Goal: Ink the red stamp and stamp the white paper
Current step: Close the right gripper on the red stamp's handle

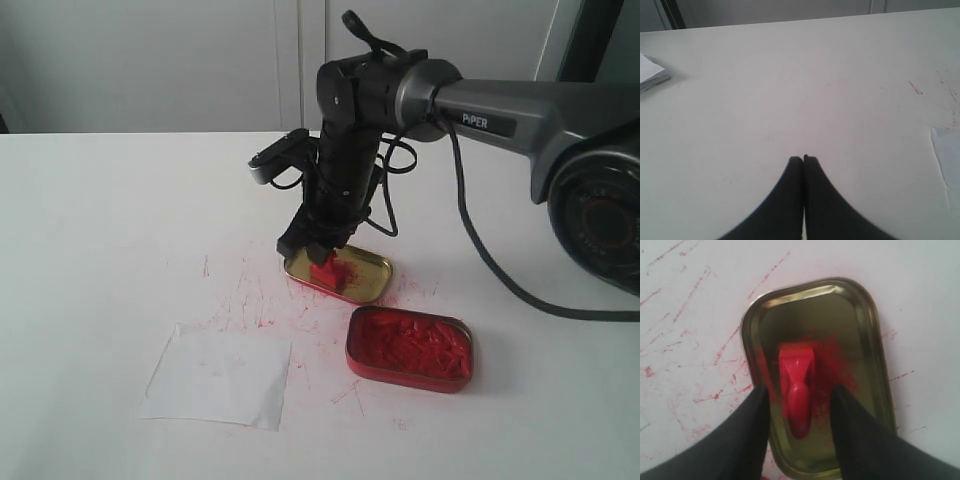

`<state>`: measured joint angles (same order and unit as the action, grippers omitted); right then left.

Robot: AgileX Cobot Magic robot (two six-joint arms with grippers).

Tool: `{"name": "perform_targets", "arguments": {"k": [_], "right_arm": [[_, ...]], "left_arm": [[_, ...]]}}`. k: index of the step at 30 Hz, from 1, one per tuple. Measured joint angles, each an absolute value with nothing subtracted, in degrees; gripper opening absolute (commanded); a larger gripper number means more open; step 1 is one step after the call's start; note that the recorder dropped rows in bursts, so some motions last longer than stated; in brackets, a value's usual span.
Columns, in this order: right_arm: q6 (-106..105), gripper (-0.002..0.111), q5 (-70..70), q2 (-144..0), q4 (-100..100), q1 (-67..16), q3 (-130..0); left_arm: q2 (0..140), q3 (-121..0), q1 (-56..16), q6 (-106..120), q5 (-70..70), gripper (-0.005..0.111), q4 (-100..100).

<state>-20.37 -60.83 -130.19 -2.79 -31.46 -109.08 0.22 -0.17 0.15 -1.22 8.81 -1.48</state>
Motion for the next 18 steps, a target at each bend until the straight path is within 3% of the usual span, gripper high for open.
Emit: {"name": "perform_targets", "arguments": {"k": [18], "right_arm": [[-18.58, 0.038, -60.63, -130.81, -2.67, -31.46, -109.08]], "left_arm": [[0.22, -0.17, 0.15, -1.22, 8.81, 0.0, -1.48]]}}
